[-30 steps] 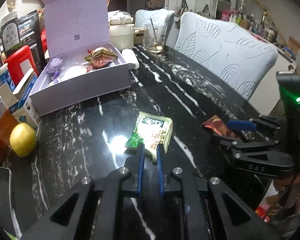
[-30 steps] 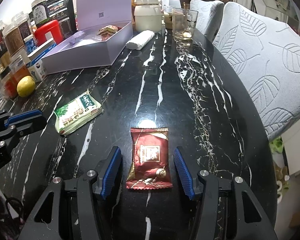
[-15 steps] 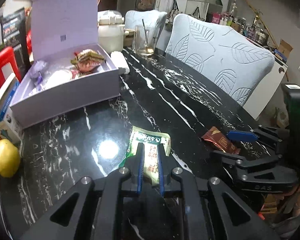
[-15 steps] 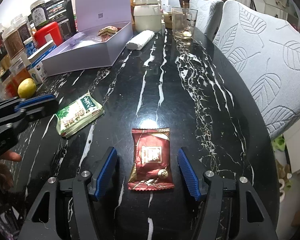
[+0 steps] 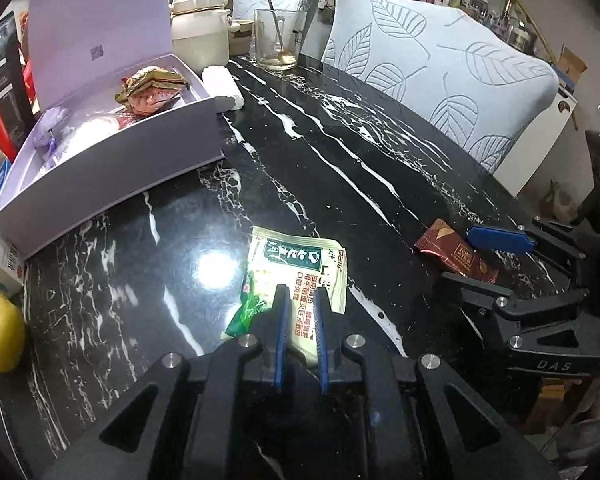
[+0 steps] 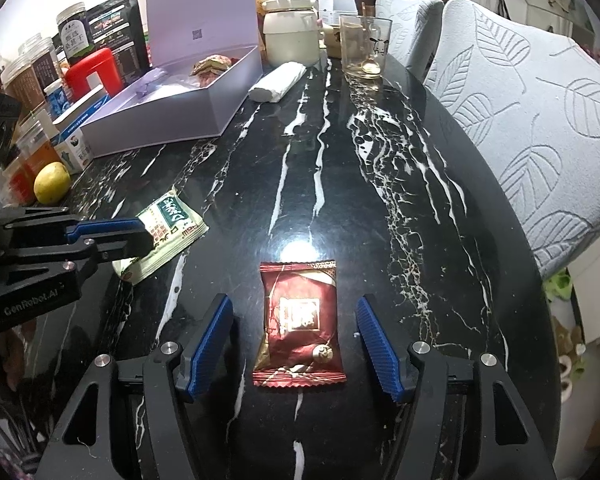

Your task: Organize soft objects

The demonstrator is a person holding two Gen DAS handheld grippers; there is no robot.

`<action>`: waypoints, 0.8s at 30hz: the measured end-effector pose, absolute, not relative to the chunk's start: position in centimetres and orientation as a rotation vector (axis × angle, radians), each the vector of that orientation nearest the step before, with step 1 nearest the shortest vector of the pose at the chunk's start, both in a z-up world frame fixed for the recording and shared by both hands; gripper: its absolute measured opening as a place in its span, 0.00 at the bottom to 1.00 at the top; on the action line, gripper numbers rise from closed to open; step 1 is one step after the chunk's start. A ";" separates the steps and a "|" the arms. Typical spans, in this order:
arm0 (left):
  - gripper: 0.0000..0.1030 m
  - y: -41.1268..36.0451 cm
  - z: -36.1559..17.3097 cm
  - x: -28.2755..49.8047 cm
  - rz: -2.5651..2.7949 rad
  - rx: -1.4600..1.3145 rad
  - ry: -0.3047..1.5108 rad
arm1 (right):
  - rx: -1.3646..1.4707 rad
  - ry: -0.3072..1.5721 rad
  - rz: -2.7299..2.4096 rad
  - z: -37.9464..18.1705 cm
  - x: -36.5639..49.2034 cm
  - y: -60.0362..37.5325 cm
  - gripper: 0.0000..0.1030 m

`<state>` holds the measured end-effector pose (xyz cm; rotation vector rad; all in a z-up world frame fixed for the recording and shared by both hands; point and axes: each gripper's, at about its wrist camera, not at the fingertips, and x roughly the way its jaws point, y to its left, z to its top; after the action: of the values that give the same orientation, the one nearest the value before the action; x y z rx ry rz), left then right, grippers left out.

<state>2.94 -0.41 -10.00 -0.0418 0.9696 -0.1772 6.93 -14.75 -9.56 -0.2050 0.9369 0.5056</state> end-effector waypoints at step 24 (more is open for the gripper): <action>0.12 1.4 -9.2 6.5 -0.100 0.005 1.178 | -0.127 0.977 0.521 -9.2 8.1 -15.3 0.64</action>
<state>6.49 1.45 -9.24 0.0052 1.1782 -0.0995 8.05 -15.34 -9.17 -0.1272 0.9771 0.5212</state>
